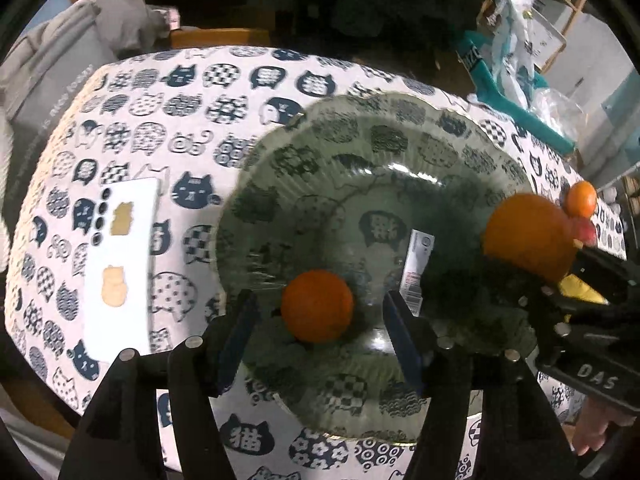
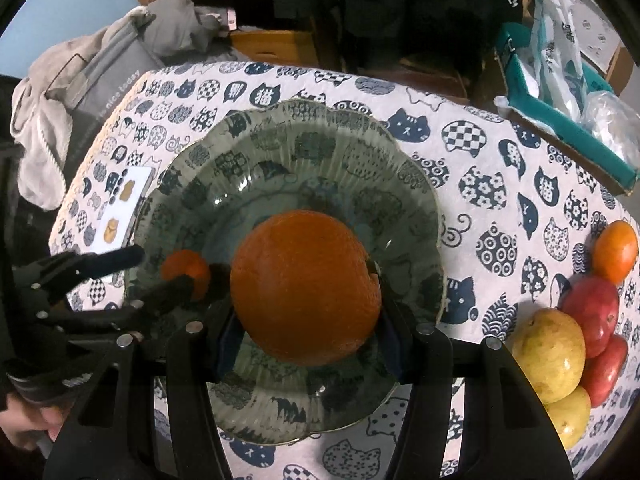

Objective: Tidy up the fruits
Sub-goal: 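Lower the oranges into the glass bowl and open both tools, then withdraw both open tools from the bowl back toward the fruit pile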

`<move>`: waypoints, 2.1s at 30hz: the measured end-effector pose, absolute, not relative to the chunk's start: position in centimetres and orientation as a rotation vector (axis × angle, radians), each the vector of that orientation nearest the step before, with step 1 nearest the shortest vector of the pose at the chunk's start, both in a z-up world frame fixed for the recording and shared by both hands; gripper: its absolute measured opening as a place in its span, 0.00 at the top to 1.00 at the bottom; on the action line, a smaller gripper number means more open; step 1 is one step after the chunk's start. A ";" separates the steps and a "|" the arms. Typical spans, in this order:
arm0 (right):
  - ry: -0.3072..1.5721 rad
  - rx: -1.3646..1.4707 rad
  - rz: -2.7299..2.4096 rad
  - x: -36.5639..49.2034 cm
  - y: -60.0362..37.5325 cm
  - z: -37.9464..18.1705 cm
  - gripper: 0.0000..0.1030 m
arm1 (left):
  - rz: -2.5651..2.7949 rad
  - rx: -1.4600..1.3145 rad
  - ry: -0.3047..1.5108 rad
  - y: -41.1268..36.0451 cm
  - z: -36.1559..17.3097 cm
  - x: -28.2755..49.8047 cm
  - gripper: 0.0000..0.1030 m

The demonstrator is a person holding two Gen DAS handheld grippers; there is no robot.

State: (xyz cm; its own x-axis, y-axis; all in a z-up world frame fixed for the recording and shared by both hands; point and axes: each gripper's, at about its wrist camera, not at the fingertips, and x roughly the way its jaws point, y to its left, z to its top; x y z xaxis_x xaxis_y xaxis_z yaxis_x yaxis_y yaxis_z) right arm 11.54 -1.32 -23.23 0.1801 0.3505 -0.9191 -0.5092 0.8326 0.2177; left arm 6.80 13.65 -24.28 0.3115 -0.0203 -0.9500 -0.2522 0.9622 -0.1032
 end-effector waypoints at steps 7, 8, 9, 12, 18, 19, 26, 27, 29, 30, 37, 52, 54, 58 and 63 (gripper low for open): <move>1.298 -0.202 0.627 10.6 -0.1 -24.8 0.44 | 0.195 -0.284 1.235 15.2 -23.2 5.5 0.35; 1.303 -0.208 0.627 10.6 0.0 -25.0 0.44 | 0.199 -0.283 1.233 15.2 -23.0 5.3 0.35; 1.310 -0.214 0.628 10.5 0.1 -25.3 0.44 | 0.199 -0.282 1.228 15.3 -22.9 5.2 0.35; 1.324 -0.227 0.634 10.3 0.6 -25.6 0.42 | 0.207 -0.281 1.226 15.5 -22.7 5.0 0.35; 1.336 -0.250 0.634 10.1 1.1 -26.0 0.40 | 0.220 -0.288 1.227 16.1 -22.4 4.6 0.35; 1.332 -0.248 0.636 10.1 1.1 -25.9 0.39 | 0.223 -0.289 1.224 16.1 -22.3 4.5 0.35; 1.263 -0.205 0.648 10.3 0.9 -23.3 0.31 | 0.226 -0.305 1.200 16.4 -21.3 4.1 0.35; 1.251 -0.188 0.647 10.3 0.7 -22.6 0.31 | 0.226 -0.307 1.196 16.4 -21.1 4.0 0.35; 1.228 -0.171 0.643 10.4 0.4 -21.6 0.31 | 0.222 -0.310 1.184 16.3 -20.5 3.9 0.35; 1.213 -0.165 0.637 10.5 0.1 -21.0 0.31 | 0.220 -0.310 1.179 16.2 -20.3 3.9 0.35; 1.093 -0.173 0.580 10.2 -1.7 -16.9 0.31 | 0.189 -0.299 1.119 14.9 -17.6 3.4 0.35; 0.896 -0.180 0.511 7.5 -6.5 -9.6 0.31 | 0.143 -0.285 0.964 12.2 -11.1 2.0 0.22; 0.872 -0.168 0.502 7.0 -7.5 -8.4 0.31 | 0.141 -0.278 0.952 11.8 -10.5 1.8 0.22; 0.840 -0.142 0.488 6.4 -9.3 -6.8 0.31 | 0.137 -0.264 0.925 11.0 -9.2 1.4 0.22; 0.803 -0.112 0.469 5.7 -11.7 -5.1 0.30 | 0.136 -0.224 0.860 9.5 -7.0 0.7 0.15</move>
